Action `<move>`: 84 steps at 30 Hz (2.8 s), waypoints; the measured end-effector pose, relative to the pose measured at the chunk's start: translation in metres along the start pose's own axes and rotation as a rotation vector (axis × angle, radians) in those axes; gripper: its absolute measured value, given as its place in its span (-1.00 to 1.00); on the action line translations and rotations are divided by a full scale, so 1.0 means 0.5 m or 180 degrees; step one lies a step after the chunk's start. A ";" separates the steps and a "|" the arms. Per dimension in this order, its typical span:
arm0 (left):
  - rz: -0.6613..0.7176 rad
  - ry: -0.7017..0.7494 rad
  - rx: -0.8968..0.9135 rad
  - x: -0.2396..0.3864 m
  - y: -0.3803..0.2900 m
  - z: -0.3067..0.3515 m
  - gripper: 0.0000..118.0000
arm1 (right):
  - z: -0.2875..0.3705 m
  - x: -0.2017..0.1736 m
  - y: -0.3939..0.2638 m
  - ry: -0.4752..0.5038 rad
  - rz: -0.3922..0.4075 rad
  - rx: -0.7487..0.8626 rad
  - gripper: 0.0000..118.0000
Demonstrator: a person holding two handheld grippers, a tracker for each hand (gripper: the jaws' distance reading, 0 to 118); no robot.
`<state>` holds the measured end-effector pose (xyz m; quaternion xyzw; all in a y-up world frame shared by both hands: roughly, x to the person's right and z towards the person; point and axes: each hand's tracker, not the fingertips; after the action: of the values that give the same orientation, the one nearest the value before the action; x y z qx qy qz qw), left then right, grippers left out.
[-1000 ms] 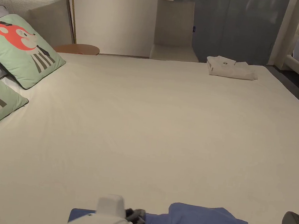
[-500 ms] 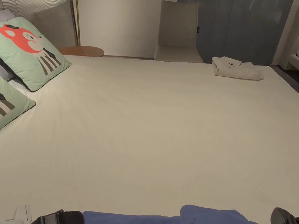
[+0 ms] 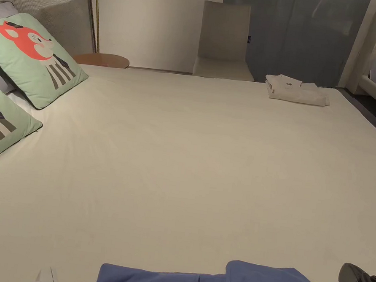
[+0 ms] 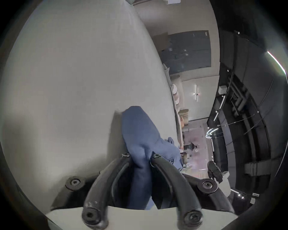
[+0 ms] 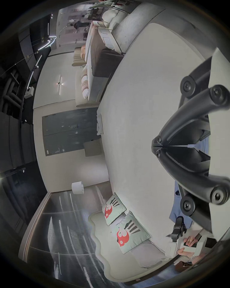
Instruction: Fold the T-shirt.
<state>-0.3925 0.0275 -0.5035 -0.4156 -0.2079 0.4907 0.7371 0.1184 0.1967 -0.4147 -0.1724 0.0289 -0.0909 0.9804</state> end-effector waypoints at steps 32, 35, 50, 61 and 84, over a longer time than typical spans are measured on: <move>-0.1665 0.0870 -0.0627 0.338 -0.175 -0.377 -0.89 | 0.022 0.045 -0.019 0.0018 -0.0187 0.0069 -0.99; -0.1551 0.0706 -0.0521 0.341 -0.181 -0.373 -0.35 | 0.026 0.054 -0.019 -0.0002 -0.0204 0.0073 -0.99; -0.2998 0.1386 0.0404 0.364 -0.259 -0.305 -0.96 | 0.013 0.064 -0.028 0.0064 -0.0309 0.0054 -0.99; -0.3076 0.0854 -0.0533 0.380 -0.400 -0.455 -0.96 | 0.031 0.095 -0.030 -0.0067 -0.0311 0.0063 -0.99; -0.1432 0.0962 0.1257 0.235 -0.137 0.004 -0.96 | -0.258 -0.126 -0.171 0.0530 0.0430 -0.1440 -0.99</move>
<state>-0.3055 0.1216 -0.4583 -0.2765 -0.0837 0.2794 0.9157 0.0305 0.0866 -0.5051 -0.3770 0.1407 -0.0302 0.9150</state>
